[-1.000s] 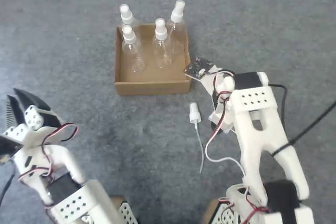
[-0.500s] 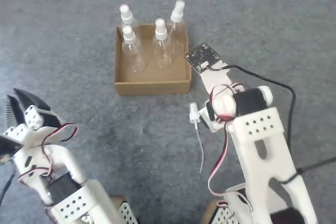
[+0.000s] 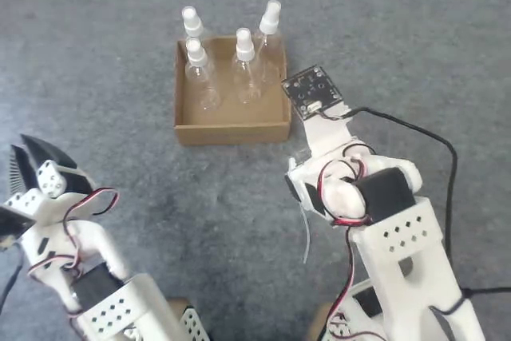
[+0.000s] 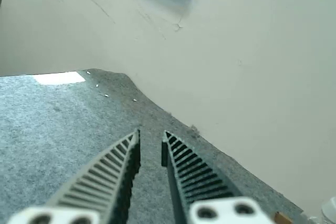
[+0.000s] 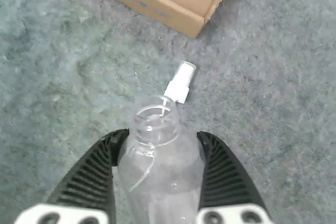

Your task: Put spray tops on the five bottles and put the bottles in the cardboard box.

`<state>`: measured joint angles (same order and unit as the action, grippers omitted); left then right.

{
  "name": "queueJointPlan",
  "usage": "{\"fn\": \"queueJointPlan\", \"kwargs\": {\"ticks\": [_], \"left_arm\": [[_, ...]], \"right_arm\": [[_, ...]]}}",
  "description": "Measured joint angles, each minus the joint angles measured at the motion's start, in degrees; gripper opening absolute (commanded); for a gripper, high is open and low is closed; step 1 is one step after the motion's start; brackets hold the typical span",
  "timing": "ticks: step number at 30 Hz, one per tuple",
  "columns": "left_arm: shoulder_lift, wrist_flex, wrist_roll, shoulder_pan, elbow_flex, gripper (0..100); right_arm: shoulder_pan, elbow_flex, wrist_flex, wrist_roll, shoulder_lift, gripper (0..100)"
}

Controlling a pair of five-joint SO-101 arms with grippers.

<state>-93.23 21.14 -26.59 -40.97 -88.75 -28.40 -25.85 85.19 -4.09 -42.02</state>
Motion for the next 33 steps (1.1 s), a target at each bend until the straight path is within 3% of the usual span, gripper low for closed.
{"fn": "queueJointPlan", "kwargs": {"ticks": [6,15,24,33], "left_arm": [[0.0,0.0,0.0,0.0,-0.7,7],[0.0,0.0,0.0,1.49,-0.7,7],[0.0,0.0,0.0,1.41,-0.7,7],[0.0,0.0,0.0,2.29,-0.7,7]], "right_arm": [[-0.62,0.0,0.0,4.04,-0.09,0.6],[-0.62,-3.25,-0.26,4.4,-3.43,0.6],[-0.7,-19.96,-13.27,4.4,-20.4,0.6],[-0.7,-23.3,-18.02,5.8,-22.51,0.6]]}}
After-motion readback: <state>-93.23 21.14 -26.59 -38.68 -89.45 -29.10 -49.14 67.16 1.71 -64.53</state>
